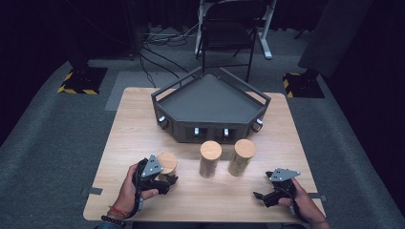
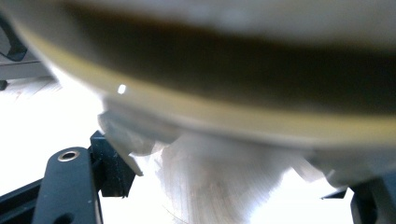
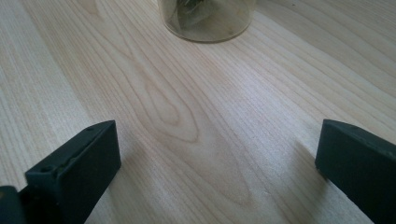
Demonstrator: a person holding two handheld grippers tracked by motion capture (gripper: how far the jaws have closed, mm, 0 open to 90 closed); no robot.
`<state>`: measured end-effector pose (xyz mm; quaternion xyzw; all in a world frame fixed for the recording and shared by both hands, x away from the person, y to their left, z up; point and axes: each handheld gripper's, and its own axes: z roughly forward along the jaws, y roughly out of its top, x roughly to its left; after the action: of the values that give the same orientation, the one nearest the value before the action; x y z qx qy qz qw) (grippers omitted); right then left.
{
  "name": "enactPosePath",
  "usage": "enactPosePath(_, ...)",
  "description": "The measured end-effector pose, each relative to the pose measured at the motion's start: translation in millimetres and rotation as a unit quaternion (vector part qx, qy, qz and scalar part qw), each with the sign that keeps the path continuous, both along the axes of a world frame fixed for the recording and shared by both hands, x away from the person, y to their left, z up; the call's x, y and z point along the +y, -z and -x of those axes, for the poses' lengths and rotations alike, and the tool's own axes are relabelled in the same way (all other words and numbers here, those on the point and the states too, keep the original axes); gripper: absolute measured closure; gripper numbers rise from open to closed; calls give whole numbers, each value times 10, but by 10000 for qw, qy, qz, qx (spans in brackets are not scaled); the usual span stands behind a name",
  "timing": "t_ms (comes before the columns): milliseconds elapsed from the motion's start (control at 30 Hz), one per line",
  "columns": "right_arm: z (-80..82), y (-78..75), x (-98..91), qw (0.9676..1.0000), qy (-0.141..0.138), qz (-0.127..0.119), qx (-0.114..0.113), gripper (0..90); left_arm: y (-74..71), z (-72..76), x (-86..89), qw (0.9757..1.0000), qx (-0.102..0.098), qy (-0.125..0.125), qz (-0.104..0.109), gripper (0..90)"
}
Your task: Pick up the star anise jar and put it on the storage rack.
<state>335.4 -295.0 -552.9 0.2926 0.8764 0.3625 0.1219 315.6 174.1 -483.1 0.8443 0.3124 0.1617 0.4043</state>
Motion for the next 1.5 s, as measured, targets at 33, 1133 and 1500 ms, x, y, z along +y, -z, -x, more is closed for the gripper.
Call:
enactPosePath(33, 0, 0, 0, 10000, -1, 2, -1, 0, 0, -2, -3, 10000, 7, -19, -6, 247)
enactPosePath(1133, -1, 0, 0, 10000, -4, 0, 1, 0, -570, -308, 48, 9983, -219, -371, 393, 247)
enactPosePath(1500, -1, 0, 0, 10000, -4, 0, 0, 0, -729, -445, 38, 9975, -346, -494, 378, 247)
